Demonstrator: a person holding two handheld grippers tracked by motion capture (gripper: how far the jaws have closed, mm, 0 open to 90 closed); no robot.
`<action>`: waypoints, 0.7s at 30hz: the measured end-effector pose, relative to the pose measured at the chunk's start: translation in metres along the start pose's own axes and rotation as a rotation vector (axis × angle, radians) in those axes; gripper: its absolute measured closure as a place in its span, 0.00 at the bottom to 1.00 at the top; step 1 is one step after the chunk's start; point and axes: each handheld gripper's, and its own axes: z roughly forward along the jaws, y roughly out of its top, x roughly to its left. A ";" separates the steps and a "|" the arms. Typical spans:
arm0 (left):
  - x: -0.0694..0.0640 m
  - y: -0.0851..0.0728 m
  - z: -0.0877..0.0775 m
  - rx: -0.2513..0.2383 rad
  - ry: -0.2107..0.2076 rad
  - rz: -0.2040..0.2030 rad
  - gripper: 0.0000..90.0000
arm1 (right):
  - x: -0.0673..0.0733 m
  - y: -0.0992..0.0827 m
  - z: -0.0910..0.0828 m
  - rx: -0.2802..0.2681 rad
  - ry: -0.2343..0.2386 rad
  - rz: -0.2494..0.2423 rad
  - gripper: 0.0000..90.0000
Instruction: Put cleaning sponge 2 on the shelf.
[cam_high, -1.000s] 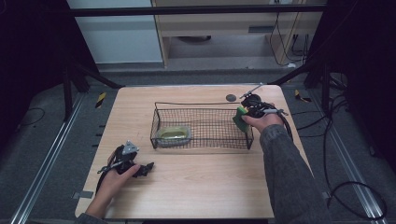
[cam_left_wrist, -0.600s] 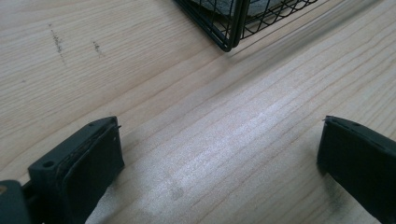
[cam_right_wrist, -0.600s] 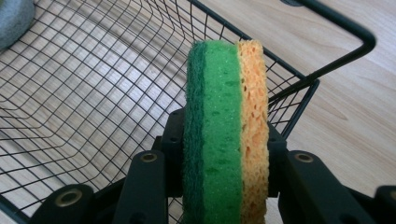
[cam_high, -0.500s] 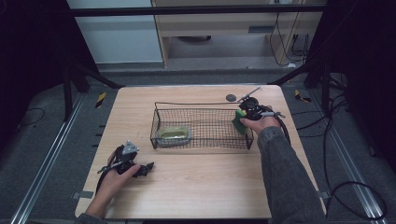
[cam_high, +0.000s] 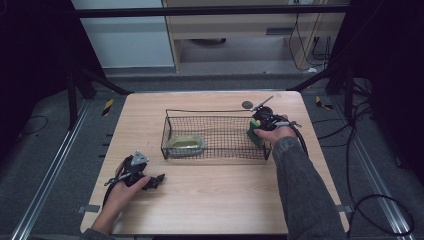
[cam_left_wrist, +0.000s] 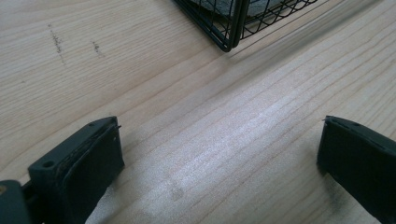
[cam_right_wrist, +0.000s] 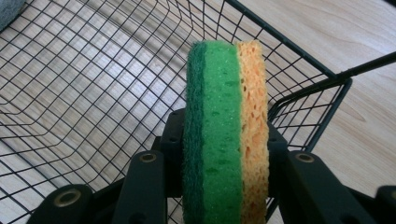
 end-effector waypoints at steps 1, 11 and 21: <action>0.000 0.000 0.000 0.000 0.000 0.000 0.00 | 0.001 0.001 0.000 0.001 0.000 0.005 0.71; 0.000 0.000 0.000 0.000 0.000 0.000 0.00 | 0.002 0.001 -0.001 -0.001 0.000 0.006 0.68; 0.000 0.000 0.000 0.000 0.000 0.000 0.00 | 0.003 0.001 -0.008 -0.011 -0.004 0.012 0.56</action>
